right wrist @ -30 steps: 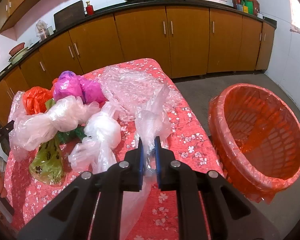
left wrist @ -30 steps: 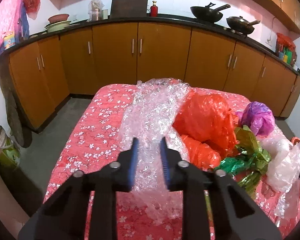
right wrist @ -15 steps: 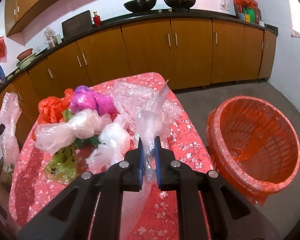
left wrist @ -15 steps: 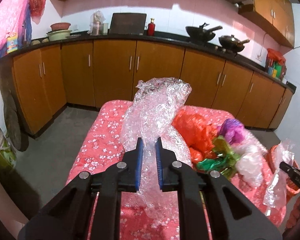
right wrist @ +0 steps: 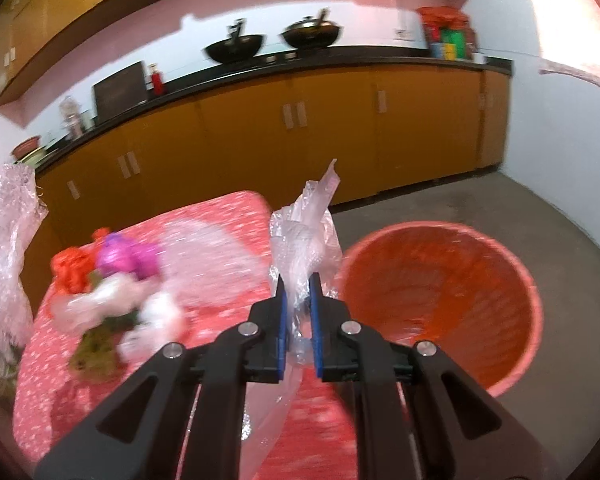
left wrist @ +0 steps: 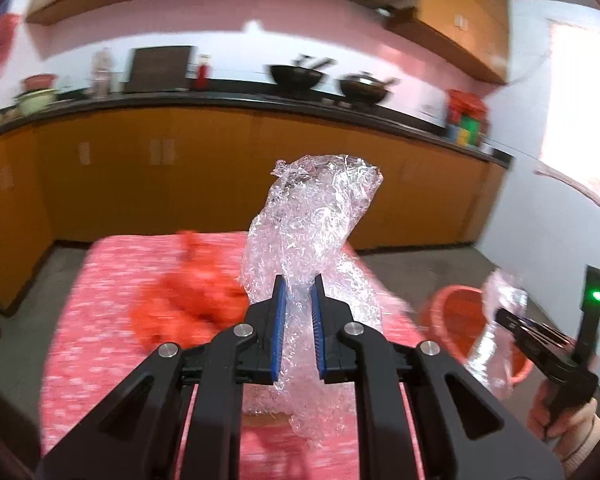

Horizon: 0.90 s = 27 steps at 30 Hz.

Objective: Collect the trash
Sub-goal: 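Carry both held plastics over the orange basket and open both tools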

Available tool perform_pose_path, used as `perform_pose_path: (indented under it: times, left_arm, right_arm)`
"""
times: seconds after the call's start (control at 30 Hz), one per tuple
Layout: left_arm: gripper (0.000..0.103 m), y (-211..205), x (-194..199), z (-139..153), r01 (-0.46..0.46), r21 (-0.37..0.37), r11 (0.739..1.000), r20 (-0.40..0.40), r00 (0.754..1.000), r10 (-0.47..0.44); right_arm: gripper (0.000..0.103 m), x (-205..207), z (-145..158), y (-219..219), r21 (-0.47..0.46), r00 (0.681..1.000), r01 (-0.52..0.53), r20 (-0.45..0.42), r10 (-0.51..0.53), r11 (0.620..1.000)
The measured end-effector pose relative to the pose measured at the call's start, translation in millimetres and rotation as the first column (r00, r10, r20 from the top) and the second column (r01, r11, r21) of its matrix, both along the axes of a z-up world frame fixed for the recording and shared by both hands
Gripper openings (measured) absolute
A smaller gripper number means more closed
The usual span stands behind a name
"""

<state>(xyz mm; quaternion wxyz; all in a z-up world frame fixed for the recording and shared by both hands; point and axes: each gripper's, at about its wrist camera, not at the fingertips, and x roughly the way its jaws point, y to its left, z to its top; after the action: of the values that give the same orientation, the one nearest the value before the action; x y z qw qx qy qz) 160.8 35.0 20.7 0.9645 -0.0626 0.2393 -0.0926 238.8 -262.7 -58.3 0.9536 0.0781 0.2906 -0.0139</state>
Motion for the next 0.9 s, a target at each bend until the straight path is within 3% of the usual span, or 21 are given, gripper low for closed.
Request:
perform_pose_path:
  times: [0.17,0.43,0.67,0.9]
  left_arm:
    - [0.013,-71.8,20.9,-11.8,0.149,-0.015,0.989,-0.023,0.989,-0.149]
    - [0.013,-163.5,60.2,-41.3,0.297,-0.031,0.954,-0.087,0.95,-0.299]
    - [0.013,-218.3,85.9,-69.1,0.361,-0.014,0.932,-0.134,0.923,-0.36]
    - [0.013,-245.6,98.4,-89.3,0.401,0.005,0.916,-0.181,0.901,-0.394]
  right_arm:
    - [0.011,0.9,3.4,-56.9,-0.035,0.994,0.107,0.008,-0.107,0.994]
    - [0.011,14.1,-4.7,-132.8,-0.071,0.975,0.223,0.008,-0.223,0.972]
    - [0.011,34.9,-24.1,-153.8,-0.098,0.975,0.221,-0.015,-0.224,0.97]
    - [0.012,46.6,-37.3,-165.3,-0.089,0.977,0.209,-0.031,-0.212,0.974]
